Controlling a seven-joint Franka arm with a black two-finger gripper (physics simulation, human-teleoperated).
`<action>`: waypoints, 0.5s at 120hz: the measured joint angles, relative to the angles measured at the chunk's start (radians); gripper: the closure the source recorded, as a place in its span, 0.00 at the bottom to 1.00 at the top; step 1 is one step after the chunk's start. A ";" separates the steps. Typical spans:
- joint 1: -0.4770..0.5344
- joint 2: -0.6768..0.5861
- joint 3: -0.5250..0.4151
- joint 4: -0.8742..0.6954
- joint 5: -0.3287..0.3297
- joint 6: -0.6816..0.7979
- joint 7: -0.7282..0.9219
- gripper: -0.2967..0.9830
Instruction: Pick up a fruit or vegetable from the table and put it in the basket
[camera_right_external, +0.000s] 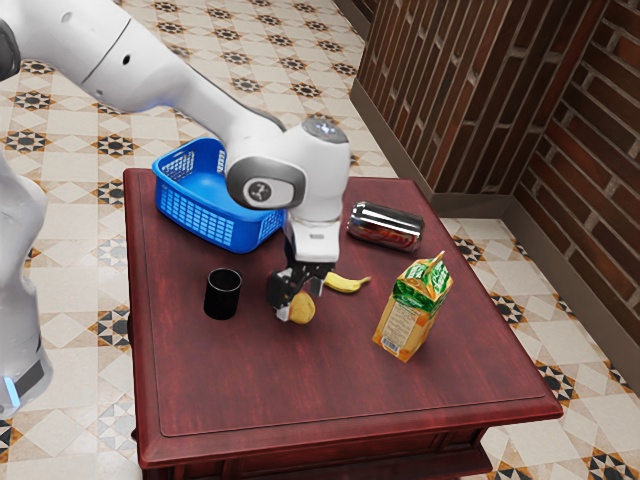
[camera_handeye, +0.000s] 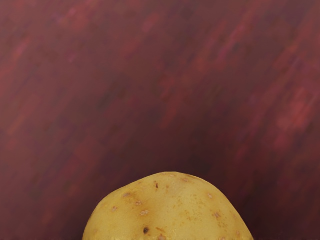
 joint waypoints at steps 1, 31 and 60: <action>0.000 0.000 0.000 -0.001 0.000 0.001 0.000 0.23; 0.000 0.007 0.001 -0.008 0.000 0.016 -0.003 0.23; -0.005 0.001 0.000 -0.005 0.010 0.026 -0.022 0.47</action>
